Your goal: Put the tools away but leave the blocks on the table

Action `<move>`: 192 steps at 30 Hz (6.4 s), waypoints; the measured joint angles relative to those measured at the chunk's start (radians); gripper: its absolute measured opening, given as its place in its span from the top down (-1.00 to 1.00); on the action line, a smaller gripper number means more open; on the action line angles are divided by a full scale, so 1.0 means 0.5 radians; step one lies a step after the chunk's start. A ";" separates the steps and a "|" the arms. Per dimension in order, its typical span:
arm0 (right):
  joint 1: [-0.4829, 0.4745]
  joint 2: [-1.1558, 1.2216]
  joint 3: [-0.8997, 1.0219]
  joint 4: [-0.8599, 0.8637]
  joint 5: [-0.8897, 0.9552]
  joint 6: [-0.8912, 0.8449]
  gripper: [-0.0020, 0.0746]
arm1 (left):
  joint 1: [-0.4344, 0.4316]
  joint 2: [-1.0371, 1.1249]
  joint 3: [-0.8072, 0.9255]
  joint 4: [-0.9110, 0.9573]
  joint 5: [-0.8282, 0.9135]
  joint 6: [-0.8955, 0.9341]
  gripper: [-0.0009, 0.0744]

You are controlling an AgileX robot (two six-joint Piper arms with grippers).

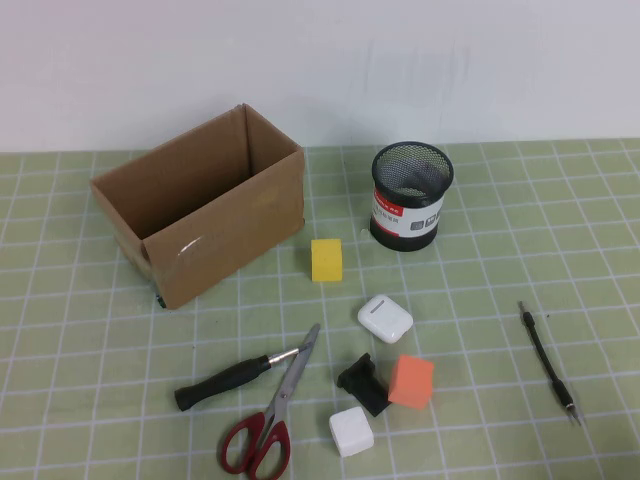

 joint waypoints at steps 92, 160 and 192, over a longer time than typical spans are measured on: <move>0.278 1.833 -1.568 0.489 0.466 -0.310 0.97 | 0.000 0.000 0.000 0.000 0.000 0.000 0.98; 0.725 3.557 -2.819 0.430 0.709 -0.245 0.97 | 0.000 0.000 0.000 0.000 0.000 0.000 0.98; 0.988 3.708 -2.829 1.124 -1.281 -0.932 0.96 | 0.000 0.000 0.000 0.000 0.000 0.000 0.98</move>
